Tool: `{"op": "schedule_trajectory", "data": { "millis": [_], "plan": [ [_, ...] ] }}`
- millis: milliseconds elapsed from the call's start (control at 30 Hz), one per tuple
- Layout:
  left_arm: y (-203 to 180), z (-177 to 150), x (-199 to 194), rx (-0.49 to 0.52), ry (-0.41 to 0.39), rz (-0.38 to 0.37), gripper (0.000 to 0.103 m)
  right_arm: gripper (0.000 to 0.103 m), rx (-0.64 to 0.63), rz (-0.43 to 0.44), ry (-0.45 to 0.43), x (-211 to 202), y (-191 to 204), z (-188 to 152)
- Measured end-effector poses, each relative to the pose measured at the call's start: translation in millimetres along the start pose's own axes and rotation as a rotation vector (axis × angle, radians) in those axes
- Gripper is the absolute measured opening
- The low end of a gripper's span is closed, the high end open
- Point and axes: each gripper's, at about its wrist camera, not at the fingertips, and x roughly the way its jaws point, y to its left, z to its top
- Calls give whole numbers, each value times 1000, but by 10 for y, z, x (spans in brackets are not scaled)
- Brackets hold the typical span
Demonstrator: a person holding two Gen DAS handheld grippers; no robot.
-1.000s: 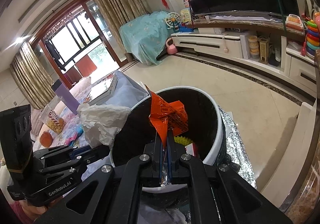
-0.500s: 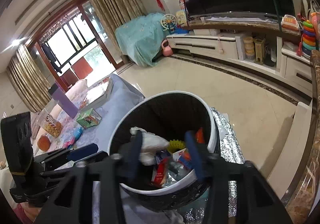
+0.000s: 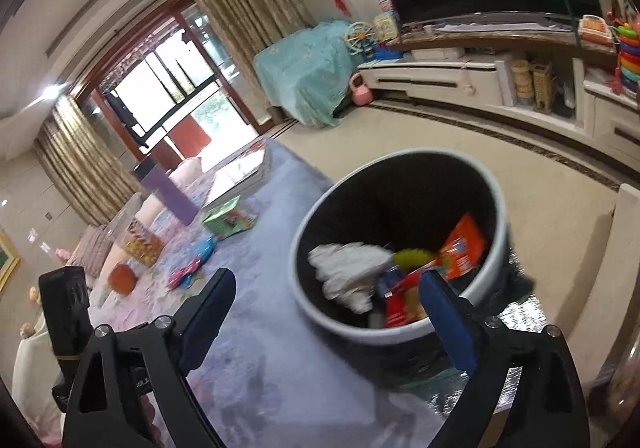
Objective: Collect trash
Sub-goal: 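Move both tools back over the table toward the pink and blue hairbrushes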
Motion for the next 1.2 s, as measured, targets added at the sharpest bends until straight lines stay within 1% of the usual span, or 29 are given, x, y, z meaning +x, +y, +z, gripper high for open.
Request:
{"op": "schedule_trajectory", "data": {
  "millis": [167,467,733,833,967,1033,1133,1200],
  "plan": [
    [314,-211,-230,-50,-15,49,53,94,-43,46,27,117,317,-160],
    [821,-383,-564,-141,-28,125,53,94,-103,107,95,418,804,-413],
    [1144,-415,-637,-169,-31,164,53,94,-145,144,140,678,1159,-582],
    [1243,-383,-601,-156,-32,179,55,94,-163,148,147,752,1243,-627],
    [1358,-262,-464,-111,-19,194,57,94,-185,154,143,851,1304,-644],
    [1413,-162,-364,-76,-10,193,58,94,-187,154,148,893,1315,-644],
    [1477,9,-215,-13,10,199,65,94,-181,155,148,940,1326,-648],
    [1505,118,-110,38,7,215,65,94,-180,158,146,958,1328,-642]
  ]
}}
